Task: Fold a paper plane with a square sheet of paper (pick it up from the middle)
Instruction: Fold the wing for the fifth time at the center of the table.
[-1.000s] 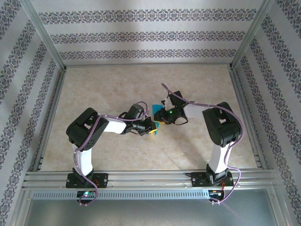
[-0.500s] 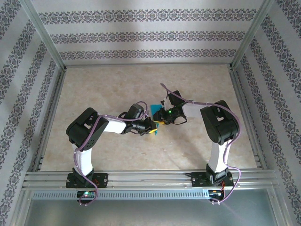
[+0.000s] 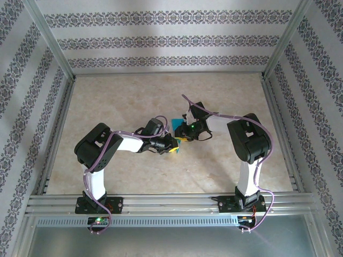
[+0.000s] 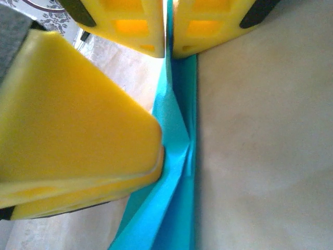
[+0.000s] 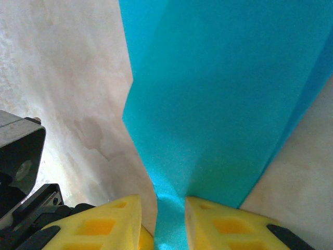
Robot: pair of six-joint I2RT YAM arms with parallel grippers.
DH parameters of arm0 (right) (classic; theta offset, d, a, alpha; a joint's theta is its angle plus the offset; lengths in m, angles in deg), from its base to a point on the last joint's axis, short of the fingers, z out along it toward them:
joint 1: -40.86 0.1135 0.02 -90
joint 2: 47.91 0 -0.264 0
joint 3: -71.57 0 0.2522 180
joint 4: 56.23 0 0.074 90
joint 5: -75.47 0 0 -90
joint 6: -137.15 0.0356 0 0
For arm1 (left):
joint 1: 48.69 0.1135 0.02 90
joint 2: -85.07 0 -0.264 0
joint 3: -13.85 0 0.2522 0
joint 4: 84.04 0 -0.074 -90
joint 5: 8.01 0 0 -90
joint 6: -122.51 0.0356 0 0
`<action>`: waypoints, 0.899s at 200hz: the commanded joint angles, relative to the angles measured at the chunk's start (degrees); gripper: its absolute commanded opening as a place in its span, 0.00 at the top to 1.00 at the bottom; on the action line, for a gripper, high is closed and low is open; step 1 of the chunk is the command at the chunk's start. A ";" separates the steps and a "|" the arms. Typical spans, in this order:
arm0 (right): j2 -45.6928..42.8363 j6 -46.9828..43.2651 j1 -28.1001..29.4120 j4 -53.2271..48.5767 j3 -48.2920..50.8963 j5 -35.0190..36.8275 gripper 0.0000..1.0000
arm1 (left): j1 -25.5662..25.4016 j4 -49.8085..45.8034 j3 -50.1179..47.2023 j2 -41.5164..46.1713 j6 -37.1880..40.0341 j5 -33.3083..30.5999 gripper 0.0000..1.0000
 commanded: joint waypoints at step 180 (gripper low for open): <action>3.05 0.32 0.60 -3.66 0.13 5.48 0.68 | -0.96 -0.90 2.20 3.83 1.60 -0.07 0.92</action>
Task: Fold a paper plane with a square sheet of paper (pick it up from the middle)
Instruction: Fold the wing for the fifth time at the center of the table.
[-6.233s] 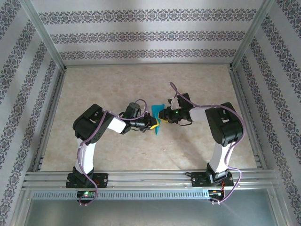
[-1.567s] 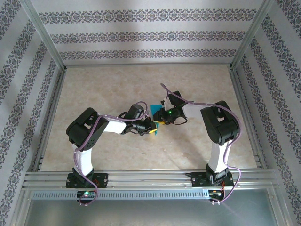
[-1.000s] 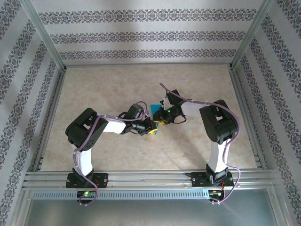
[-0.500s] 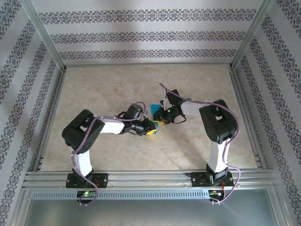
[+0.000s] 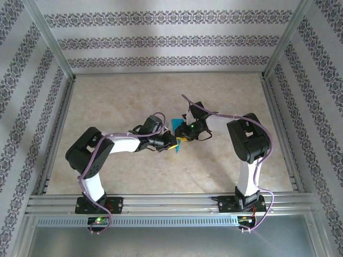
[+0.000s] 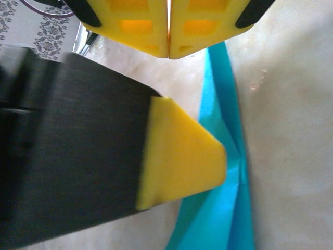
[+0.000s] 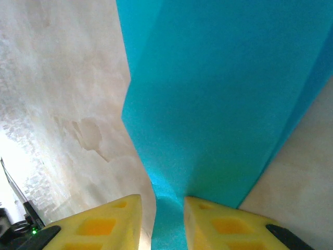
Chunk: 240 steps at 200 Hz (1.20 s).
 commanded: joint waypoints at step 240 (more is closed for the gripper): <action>3.25 1.00 0.51 -3.09 1.03 5.96 0.68 | -2.86 -5.97 2.65 -5.99 2.03 -1.38 0.94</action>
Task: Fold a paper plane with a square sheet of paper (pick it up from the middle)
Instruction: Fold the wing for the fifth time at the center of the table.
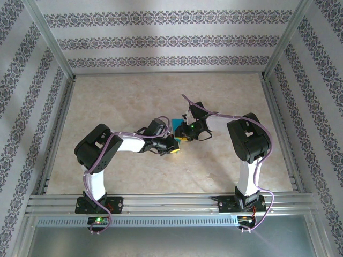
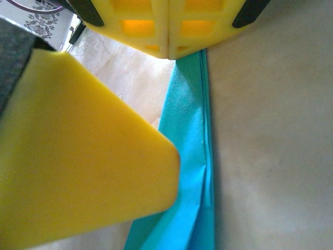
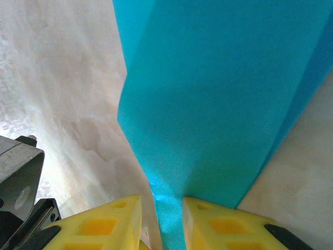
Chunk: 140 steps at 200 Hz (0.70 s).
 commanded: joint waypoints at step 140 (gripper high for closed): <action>3.73 1.97 0.01 -3.33 1.13 7.09 0.68 | -4.68 -19.51 3.12 1.25 6.28 -6.89 0.98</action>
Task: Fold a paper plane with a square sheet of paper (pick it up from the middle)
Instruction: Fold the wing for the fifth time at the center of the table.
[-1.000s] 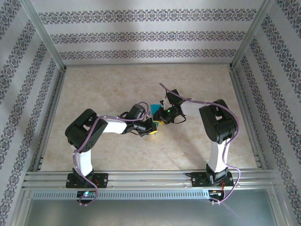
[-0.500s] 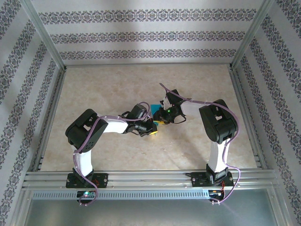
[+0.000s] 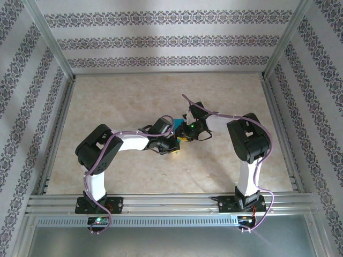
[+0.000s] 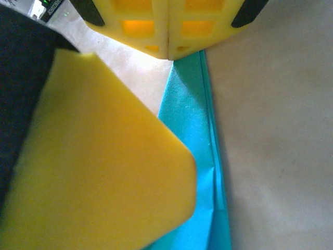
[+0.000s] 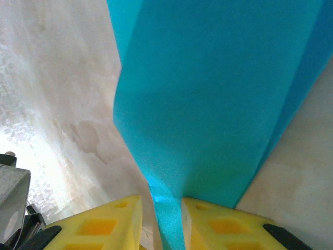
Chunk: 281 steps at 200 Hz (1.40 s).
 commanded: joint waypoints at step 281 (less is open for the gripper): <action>3.25 1.33 -0.59 -2.32 1.48 5.75 0.68 | 0.44 6.81 -4.47 1.88 -2.39 -5.21 1.00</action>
